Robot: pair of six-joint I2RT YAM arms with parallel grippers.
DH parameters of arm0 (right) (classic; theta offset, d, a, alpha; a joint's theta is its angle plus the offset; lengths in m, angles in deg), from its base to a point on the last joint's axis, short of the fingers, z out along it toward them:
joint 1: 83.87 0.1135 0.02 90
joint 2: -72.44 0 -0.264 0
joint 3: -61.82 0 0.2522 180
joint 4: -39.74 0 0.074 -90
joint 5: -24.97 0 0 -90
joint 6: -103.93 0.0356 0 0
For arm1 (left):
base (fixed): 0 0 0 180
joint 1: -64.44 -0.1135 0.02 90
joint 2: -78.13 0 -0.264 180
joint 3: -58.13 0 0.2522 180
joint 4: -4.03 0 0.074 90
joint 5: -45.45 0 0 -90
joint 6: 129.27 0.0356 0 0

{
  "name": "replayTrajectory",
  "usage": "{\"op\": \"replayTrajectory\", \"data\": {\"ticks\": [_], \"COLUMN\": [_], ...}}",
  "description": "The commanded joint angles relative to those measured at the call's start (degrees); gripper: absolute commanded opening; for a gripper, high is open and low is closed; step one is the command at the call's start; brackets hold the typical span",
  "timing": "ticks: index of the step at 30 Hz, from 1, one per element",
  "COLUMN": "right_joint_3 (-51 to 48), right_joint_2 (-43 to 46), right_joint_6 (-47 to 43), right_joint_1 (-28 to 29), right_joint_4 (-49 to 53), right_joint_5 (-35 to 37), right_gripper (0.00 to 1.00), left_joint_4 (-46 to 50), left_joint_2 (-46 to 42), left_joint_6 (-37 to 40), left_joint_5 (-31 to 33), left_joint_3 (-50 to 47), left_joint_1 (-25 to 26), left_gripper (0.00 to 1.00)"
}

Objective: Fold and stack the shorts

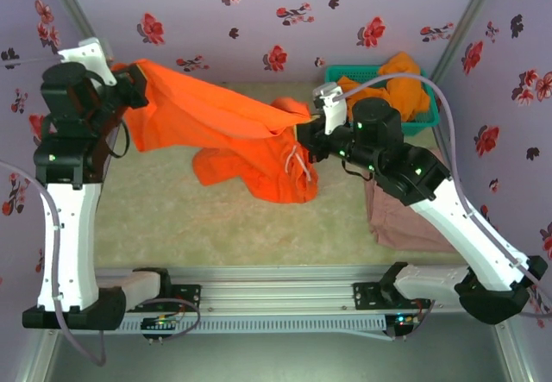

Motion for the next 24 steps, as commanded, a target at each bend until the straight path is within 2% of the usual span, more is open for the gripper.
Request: {"op": "replayTrajectory", "data": {"ticks": [1,9,14,17,20,22,24], "right_joint_3": [4.80,20.43,30.88,30.49,27.69,24.71,20.76], "right_joint_2": [-1.87,-14.37,-21.74,-21.30,-19.31,-18.01,-16.76], "right_joint_6": [1.90,0.57,0.93,2.98,4.31,7.74,13.81], "right_joint_1": [4.93,18.22,23.32,23.45,22.54,19.61,14.94], "right_joint_4": [-7.17,-12.24,-13.36,-15.43,-13.08,-9.50,-6.50], "right_joint_5": [-2.03,-2.48,-1.29,3.98,14.53,18.37,18.95], "right_gripper": [0.00,0.00,0.00,0.00,0.00,0.00,0.00], "left_joint_4": [2.69,7.31,10.56,9.51,5.50,2.44,0.22], "left_joint_2": [1.88,10.82,18.12,20.96,22.38,23.59,25.10], "left_joint_6": [2.27,2.14,0.16,-1.13,-3.68,-6.12,-7.43], "left_joint_5": [1.22,1.24,0.16,-1.53,-4.94,-7.72,-9.39], "left_joint_3": [8.22,26.96,40.57,45.13,43.94,41.44,38.70], "left_joint_1": [-2.07,-7.61,-12.59,-13.22,-13.21,-13.09,-11.77], "left_gripper": [0.00,0.00,0.00,0.00,0.00,0.00,0.00]}}
